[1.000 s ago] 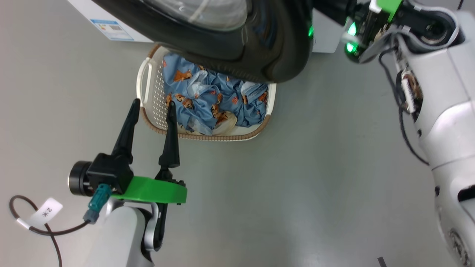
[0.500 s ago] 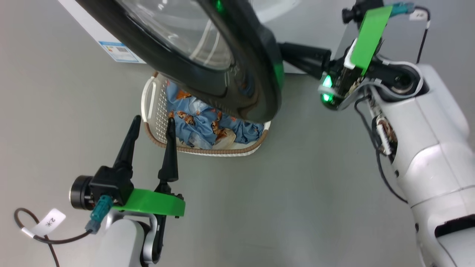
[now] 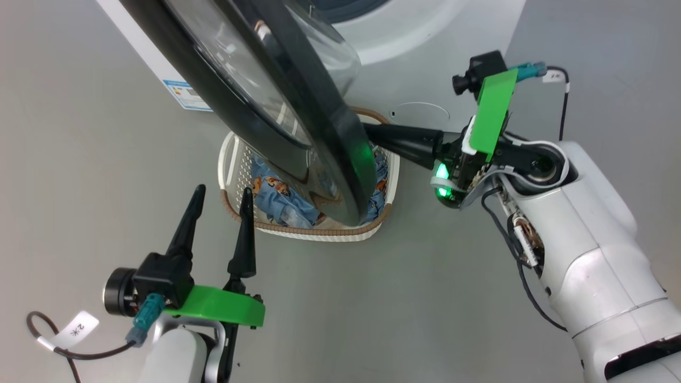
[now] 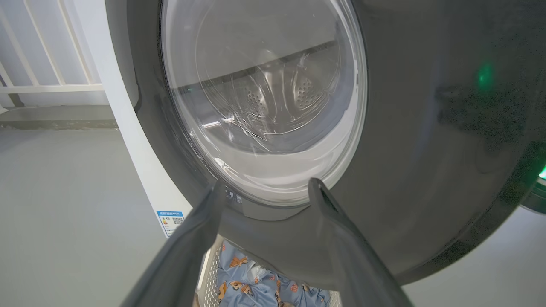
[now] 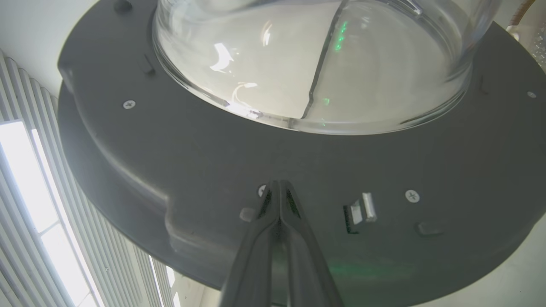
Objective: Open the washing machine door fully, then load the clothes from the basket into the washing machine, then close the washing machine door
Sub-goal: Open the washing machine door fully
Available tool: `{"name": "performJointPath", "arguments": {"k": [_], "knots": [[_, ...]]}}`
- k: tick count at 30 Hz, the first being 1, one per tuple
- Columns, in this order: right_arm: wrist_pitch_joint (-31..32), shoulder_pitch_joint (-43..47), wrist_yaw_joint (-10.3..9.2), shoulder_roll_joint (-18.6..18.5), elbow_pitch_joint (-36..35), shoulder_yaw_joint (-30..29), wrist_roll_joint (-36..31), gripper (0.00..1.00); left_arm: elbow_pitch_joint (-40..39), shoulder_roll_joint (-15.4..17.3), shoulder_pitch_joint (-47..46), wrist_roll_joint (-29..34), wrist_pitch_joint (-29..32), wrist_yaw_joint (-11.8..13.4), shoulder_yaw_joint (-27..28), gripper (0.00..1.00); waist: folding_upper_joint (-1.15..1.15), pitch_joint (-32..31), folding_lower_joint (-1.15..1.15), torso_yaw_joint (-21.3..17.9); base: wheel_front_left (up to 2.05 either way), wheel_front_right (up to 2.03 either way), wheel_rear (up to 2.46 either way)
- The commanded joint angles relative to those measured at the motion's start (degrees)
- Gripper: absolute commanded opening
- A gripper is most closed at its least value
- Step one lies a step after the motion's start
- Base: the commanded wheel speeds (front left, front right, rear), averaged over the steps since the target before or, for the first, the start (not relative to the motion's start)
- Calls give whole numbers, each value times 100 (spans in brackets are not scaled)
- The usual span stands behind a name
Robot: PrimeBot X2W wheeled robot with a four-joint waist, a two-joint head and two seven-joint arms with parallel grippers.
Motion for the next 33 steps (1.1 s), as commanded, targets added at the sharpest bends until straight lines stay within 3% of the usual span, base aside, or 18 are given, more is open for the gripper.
{"name": "performJointPath", "arguments": {"k": [1,21,33], "knots": [[-23,49,53,246,-259,123,128,0,-71,114,50,23,-46,-29,201,100,0,-45,1,45,0,0,0],[-571,288,53,255,-356,985,863,0,-42,114,136,-38,-46,-6,191,100,0,-204,1,167,0,0,0],[-1283,522,53,187,-714,634,1005,0,-20,114,135,40,-46,-32,324,100,0,-202,1,-15,0,0,0]]}}
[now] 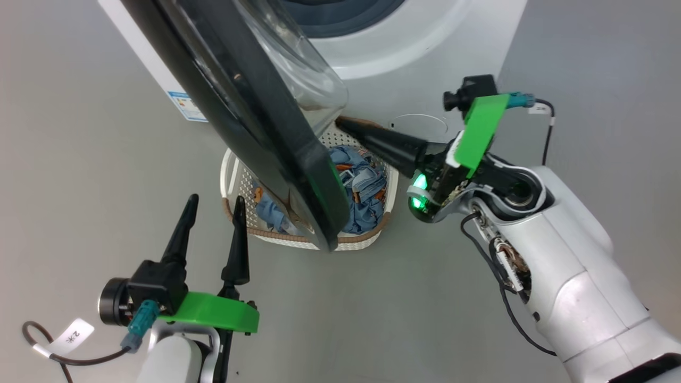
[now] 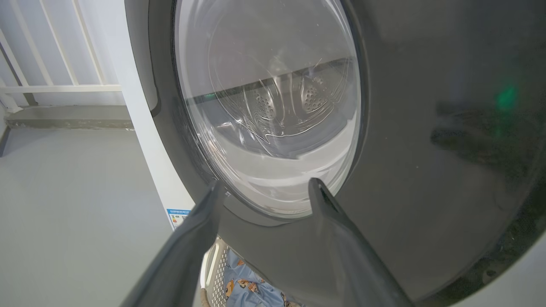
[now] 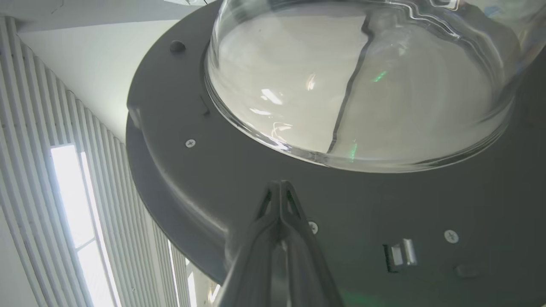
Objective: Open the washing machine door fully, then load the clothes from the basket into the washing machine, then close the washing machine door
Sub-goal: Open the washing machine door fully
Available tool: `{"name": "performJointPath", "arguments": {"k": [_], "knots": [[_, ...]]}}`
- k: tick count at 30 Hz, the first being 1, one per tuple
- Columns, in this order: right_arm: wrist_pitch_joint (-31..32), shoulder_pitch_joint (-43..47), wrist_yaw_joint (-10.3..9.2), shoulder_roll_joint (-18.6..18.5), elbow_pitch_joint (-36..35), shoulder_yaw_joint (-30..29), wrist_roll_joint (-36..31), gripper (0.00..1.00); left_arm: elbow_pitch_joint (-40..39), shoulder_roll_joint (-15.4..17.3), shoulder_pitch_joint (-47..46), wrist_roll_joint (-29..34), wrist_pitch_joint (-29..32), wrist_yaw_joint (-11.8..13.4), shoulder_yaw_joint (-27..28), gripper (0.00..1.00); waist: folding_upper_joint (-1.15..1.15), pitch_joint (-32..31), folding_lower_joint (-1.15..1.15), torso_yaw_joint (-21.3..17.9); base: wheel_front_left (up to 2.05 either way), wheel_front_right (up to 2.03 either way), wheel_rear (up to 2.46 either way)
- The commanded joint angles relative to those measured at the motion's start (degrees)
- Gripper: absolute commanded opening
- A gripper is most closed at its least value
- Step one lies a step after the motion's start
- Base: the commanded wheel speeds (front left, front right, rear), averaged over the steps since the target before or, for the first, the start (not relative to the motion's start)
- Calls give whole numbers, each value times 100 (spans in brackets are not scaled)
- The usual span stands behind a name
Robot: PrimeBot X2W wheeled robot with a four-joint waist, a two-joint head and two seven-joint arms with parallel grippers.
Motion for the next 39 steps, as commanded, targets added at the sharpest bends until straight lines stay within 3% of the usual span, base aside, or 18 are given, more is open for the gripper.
{"name": "performJointPath", "arguments": {"k": [1,9,10,11,27,33,39], "knots": [[-136,156,53,117,-293,-100,67,0,-67,112,-2,49,-46,-31,214,100,0,0,0,-60,0,0,0],[-764,748,53,39,-1242,-688,-91,0,-49,112,-6,148,-46,-85,333,100,0,-16,0,-258,0,0,0],[-854,848,53,34,-1388,-754,-166,37,-45,112,-4,159,-46,-92,348,100,0,-19,0,-275,0,0,0],[-936,952,53,34,-1523,-807,-249,99,-40,112,0,170,-46,-97,366,100,0,-30,0,-294,0,0,0],[-2494,2520,53,-29,-3494,-1010,-2179,100,0,112,116,262,-46,-154,592,100,0,-186,0,-519,0,0,0],[-3509,3074,53,-430,-3911,-930,-2862,100,35,112,208,291,-46,-180,645,100,0,-295,0,-595,0,0,0],[-4712,3554,53,-1017,-3887,-665,-3344,100,63,112,322,324,-46,-210,744,100,0,-432,0,-692,0,0,0]]}}
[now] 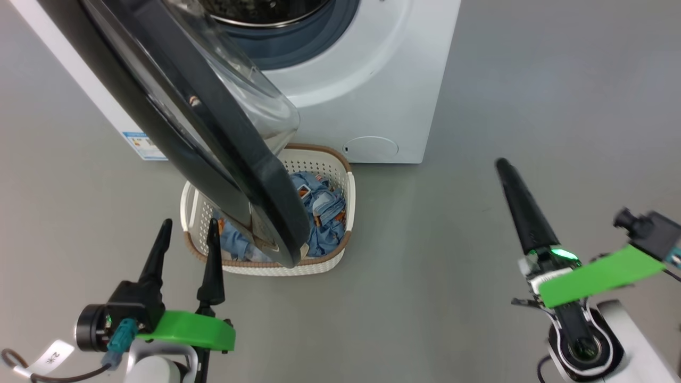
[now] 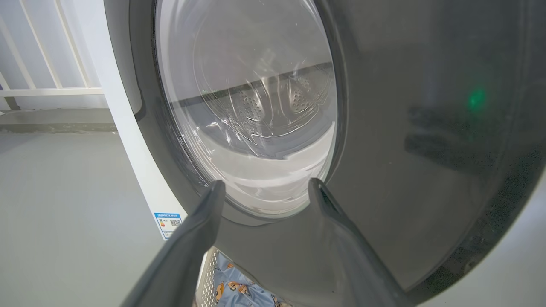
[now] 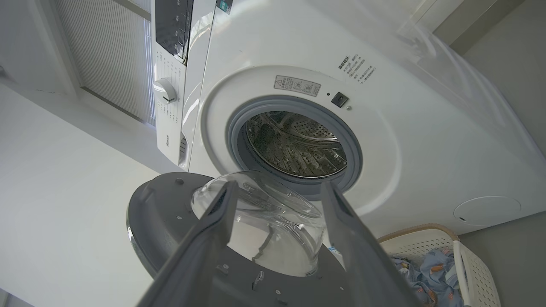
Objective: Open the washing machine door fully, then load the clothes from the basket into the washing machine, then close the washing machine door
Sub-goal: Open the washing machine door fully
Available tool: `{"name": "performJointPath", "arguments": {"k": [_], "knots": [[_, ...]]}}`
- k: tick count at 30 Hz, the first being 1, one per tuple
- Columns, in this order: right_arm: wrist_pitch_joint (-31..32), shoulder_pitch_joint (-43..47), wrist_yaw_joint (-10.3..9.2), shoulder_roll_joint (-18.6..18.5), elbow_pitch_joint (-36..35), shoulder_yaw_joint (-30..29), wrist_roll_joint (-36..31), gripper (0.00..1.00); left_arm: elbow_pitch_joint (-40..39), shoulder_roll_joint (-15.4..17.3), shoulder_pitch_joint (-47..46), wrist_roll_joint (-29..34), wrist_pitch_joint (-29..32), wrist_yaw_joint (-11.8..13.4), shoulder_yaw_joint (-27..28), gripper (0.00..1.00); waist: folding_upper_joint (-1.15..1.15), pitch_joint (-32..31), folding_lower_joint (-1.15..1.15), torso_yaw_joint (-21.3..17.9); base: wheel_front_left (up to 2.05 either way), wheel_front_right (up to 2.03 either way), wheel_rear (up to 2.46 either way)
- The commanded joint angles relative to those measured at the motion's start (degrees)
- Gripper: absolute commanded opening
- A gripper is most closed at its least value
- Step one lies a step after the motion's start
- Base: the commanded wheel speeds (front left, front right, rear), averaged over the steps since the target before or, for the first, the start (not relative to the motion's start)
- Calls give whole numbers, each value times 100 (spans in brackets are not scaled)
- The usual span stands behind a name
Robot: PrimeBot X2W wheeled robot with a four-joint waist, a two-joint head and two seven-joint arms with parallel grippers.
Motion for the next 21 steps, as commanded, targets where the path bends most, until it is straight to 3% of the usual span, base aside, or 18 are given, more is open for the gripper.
{"name": "performJointPath", "arguments": {"k": [1,8,13,21], "knots": [[-256,95,53,-88,-138,142,-55,100,-75,111,6,79,-46,-60,225,100,0,-69,0,-56,0,0,0],[-843,476,53,-610,-47,-67,-777,100,-79,111,131,133,-46,-98,406,100,0,-185,0,-184,0,0,0],[-850,871,53,-385,-376,-936,-2069,100,-116,111,213,165,-46,-111,540,100,0,-240,0,-274,0,0,0],[-851,1627,53,-12,-804,-1699,-3922,100,-150,111,324,186,-46,-118,713,100,0,-319,0,-356,0,0,0]]}}
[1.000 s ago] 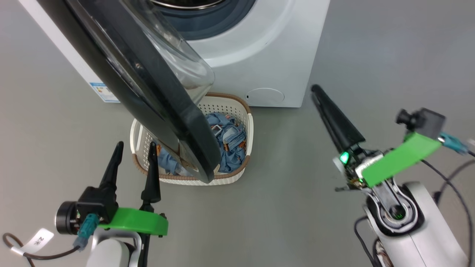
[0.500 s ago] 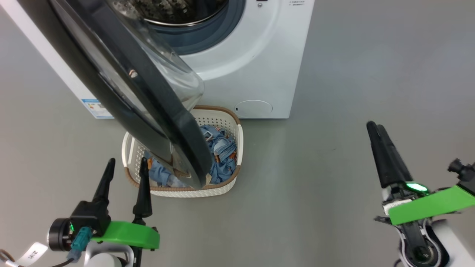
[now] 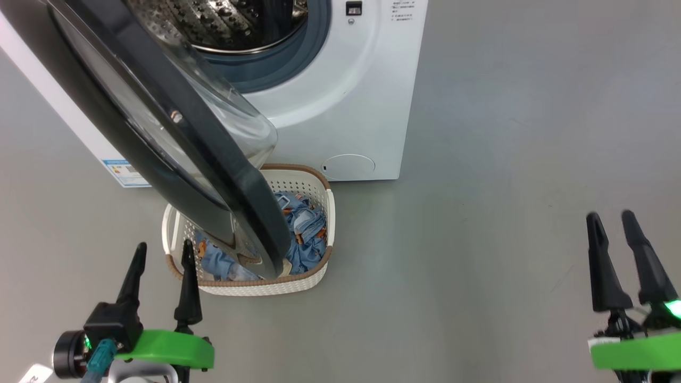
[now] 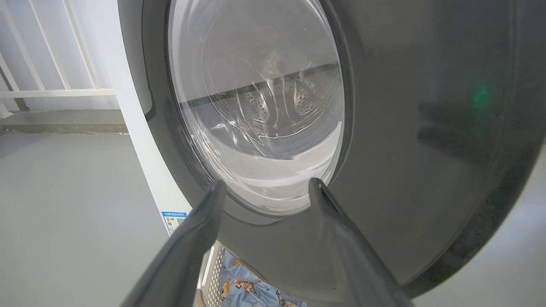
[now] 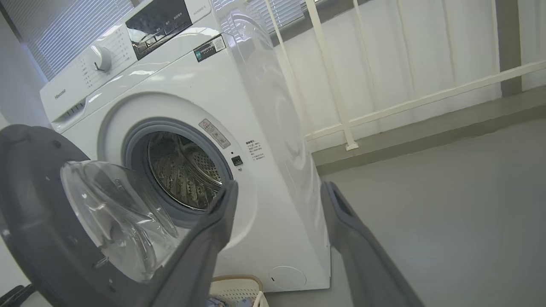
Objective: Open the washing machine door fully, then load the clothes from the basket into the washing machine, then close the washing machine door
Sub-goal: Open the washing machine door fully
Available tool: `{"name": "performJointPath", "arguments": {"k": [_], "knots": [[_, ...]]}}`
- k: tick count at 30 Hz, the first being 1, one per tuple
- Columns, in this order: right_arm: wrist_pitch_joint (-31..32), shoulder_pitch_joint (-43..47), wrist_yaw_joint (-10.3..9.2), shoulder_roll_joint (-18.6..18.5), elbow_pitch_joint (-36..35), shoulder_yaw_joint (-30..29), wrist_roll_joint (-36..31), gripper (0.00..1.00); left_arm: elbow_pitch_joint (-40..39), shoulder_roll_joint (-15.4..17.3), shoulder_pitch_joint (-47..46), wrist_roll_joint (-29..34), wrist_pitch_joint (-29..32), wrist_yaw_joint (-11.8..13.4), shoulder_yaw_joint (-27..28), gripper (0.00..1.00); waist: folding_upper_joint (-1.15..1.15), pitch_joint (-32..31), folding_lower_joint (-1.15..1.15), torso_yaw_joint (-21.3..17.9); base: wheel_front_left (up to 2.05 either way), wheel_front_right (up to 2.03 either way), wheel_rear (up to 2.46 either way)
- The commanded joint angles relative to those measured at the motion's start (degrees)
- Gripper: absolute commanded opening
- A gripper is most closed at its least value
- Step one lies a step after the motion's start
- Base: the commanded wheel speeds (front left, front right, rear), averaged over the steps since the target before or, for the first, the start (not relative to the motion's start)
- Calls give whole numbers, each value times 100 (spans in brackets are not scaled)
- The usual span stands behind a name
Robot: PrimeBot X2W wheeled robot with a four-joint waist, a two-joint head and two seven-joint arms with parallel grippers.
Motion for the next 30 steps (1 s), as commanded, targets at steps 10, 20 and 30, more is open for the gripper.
{"name": "performJointPath", "arguments": {"k": [10,20,30], "knots": [[-27,652,52,178,-123,-200,-1539,100,-156,109,55,32,-46,-25,281,100,0,-73,0,-3,0,0,0],[-27,1190,52,546,234,-184,-2122,100,-112,109,262,1,-46,-55,346,100,0,-360,0,-8,0,0,0],[-27,1411,52,646,320,-155,-2202,100,-50,109,505,-28,-46,-119,347,100,0,-685,0,-33,0,0,0]]}}
